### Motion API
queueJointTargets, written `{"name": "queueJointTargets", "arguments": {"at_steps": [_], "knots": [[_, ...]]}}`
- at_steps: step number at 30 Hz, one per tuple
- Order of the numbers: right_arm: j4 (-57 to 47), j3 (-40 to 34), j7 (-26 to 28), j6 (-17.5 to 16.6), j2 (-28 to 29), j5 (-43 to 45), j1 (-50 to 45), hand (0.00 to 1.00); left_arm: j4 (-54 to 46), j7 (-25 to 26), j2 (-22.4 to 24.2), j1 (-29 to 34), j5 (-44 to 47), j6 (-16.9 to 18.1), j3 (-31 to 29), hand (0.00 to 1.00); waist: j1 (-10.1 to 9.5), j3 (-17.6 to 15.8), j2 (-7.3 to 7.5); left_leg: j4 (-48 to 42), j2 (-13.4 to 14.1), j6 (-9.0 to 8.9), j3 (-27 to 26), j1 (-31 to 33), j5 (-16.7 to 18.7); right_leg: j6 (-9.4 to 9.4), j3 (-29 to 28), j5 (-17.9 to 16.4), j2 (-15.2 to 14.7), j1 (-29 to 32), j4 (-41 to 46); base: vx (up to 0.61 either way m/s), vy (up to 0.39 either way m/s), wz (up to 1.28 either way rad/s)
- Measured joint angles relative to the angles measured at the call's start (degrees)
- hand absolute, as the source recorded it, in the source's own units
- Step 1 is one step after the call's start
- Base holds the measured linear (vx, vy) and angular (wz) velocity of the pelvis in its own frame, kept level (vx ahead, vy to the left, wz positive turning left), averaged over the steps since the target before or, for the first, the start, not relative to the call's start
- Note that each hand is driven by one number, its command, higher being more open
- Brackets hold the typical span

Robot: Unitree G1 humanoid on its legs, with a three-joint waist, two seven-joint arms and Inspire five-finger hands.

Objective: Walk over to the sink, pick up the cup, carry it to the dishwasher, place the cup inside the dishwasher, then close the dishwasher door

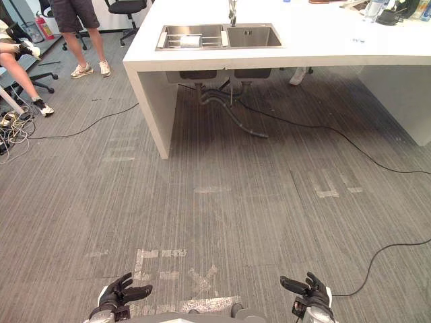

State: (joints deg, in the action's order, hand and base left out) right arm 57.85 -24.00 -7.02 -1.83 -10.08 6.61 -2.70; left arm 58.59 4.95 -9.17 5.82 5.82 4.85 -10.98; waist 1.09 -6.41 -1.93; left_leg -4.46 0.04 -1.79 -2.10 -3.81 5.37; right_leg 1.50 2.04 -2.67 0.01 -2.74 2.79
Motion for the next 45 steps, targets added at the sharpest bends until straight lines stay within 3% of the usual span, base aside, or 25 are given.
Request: {"name": "queueJointTargets", "arguments": {"at_steps": [29, 32, 34, 36, 38, 40, 41, 43, 45], "knots": [[0.02, -0.29, -0.24, 0.03, -1.11, 0.11, 3.77, 0.9, -0.28, 0.0, -0.03, 0.3, 2.26, 0.0, -0.95, 0.9, -0.19, -1.34, 0.12, 1.89, 0.05, 0.38, -0.13, 1.52, -0.94, 0.06, 0.93, 0.46, 0.02, 1.36, -1.61, 0.0, -0.003, 0.01], [-0.02, -0.3, -0.61, 0.03, -1.11, 0.12, 4.32, 0.9, -0.84, 0.03, -0.03, 0.11, 2.67, 0.0, -0.92, 0.9, -0.28, -1.47, 0.12, -0.98, 0.23, 0.73, -0.49, 3.41, 0.94, -0.02, 0.41, -0.86, 0.09, 3.08, 0.53, 0.01, 0.008, -0.09], [-0.07, -0.36, -0.76, 0.03, -1.1, 0.12, 4.42, 0.9, -1.73, 0.05, 0.01, 0.12, 3.33, -0.01, -0.82, 0.9, -0.41, -1.69, 0.1, -4.23, 0.3, 1.5, -1.12, 4.7, 3.49, 0.25, -0.05, -4.24, -0.04, 5.21, 5.28, 0.02, 0.022, -0.13], [-0.06, -0.67, -1.4, 0.04, -1.03, 0.12, 4.12, 0.9, -2.55, 0.16, 0.02, 0.17, 4.08, 0.01, 0.09, 0.9, -1.14, -2.15, 0.59, -9.63, -0.82, 2.66, -2.12, 6.19, 7.65, 1.81, 0.49, -11.37, -2.31, 9.9, 17.26, 0.03, 0.041, -0.1], [-0.07, -0.74, -1.78, 0.27, -0.94, 0.15, 3.89, 0.9, -2.76, 0.31, 0.36, -0.06, 4.34, 0.0, 0.84, 0.9, -1.09, -2.59, 0.94, -12.59, -1.73, 3.39, -2.3, 6.73, 10.47, 2.43, 2.18, -13.69, -4.3, 13.64, 27.0, 0.1, 0.051, -0.03], [-0.11, -0.36, -1.85, 0.71, 0.21, 0.22, 3.72, 0.9, -4.32, 1.23, 0.23, 0.0, 4.39, -0.03, 1.46, 0.9, -1.07, -3.7, 1.11, -14.04, -1.8, 4.94, -1.84, 5.06, 12.75, 3.31, 3.85, -13.39, -6.02, 19.61, 41.39, 0.21, 0.034, 0.03], [-0.1, -0.31, -1.83, 1.27, 1.11, 0.57, 3.32, 0.9, -4.64, 1.7, 0.11, 0.02, 4.49, -0.03, 1.45, 0.9, -1.12, -4.11, 1.36, -14.44, -1.49, 4.88, -1.68, 3.29, 14.23, 2.18, 4.91, -14.64, -6.49, 21.82, 45.45, 0.31, -0.007, 0.02], [-0.15, 0.21, -1.77, 1.57, 1.29, 0.61, 3.37, 0.9, -4.64, 2.44, 0.33, -0.44, 5.19, -0.14, 1.51, 0.9, -0.93, -4.42, 1.13, -13.37, -0.62, 3.95, -1.44, 0.42, 15.13, 1.66, 7.73, -15.48, -6.86, 24.81, 44.45, 0.45, -0.04, 0.05], [-0.16, 0.95, -1.77, 1.57, 0.95, 0.65, 4.29, 0.9, -4.57, 2.78, 0.23, -3.01, 5.84, -0.12, 1.39, 0.9, 0.6, -5.0, 0.41, -9.65, 2.09, 2.72, 0.3, -2.63, 15.21, 1.11, 10.83, -14.2, -5.22, 29.24, 34.48, 0.52, -0.114, 0.35]]}}
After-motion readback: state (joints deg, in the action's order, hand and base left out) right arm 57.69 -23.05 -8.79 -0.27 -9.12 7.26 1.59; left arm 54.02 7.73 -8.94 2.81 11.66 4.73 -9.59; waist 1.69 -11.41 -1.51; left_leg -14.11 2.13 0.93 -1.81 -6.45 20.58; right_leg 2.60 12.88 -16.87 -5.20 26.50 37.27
